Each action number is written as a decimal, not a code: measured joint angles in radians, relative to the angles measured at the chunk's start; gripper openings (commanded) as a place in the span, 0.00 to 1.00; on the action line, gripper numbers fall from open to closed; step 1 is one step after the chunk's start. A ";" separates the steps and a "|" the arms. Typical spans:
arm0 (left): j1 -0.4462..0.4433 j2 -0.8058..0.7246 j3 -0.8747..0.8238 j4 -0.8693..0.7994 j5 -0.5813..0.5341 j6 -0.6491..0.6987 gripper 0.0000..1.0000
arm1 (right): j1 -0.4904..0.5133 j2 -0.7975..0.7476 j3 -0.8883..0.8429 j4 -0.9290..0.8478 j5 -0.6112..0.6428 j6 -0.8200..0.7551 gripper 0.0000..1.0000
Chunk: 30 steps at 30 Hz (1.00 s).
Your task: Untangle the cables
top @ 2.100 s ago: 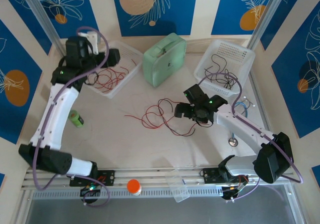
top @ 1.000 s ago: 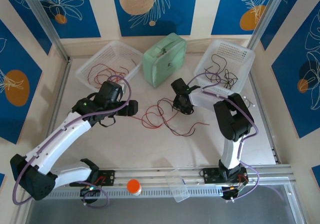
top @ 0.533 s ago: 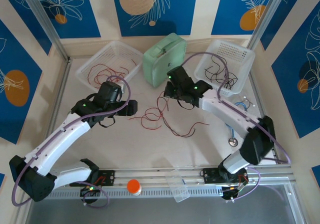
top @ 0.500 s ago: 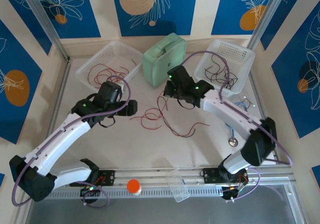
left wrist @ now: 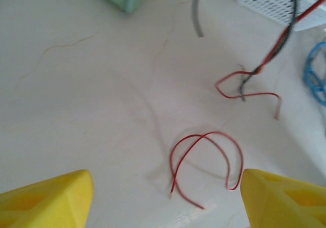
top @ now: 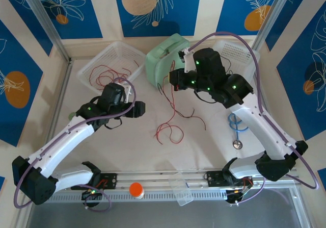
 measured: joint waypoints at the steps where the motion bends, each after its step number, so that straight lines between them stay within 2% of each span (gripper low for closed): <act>1: 0.000 0.000 -0.010 0.033 0.025 -0.002 0.76 | -0.010 -0.005 0.000 -0.007 -0.034 -0.029 0.00; 6: 0.000 -0.001 -0.069 0.212 0.121 -0.061 0.85 | -0.048 -0.015 -0.006 -0.029 -0.124 -0.111 0.00; 11: 0.003 -0.017 -0.153 0.359 0.132 -0.176 0.93 | -0.068 -0.045 -0.077 -0.020 -0.171 -0.125 0.00; 15: 0.010 0.004 -0.177 0.445 0.150 -0.272 0.93 | -0.069 -0.060 -0.124 -0.005 -0.204 -0.124 0.00; 23: 0.011 0.178 -0.177 0.618 0.230 -0.438 0.88 | -0.069 -0.099 -0.179 0.036 -0.229 -0.109 0.00; 27: 0.011 0.192 -0.176 0.610 0.251 -0.464 0.88 | -0.068 -0.114 -0.190 0.051 -0.228 -0.105 0.00; 30: 0.018 0.159 -0.166 0.542 0.231 -0.461 0.87 | -0.069 -0.118 -0.199 0.064 -0.227 -0.105 0.00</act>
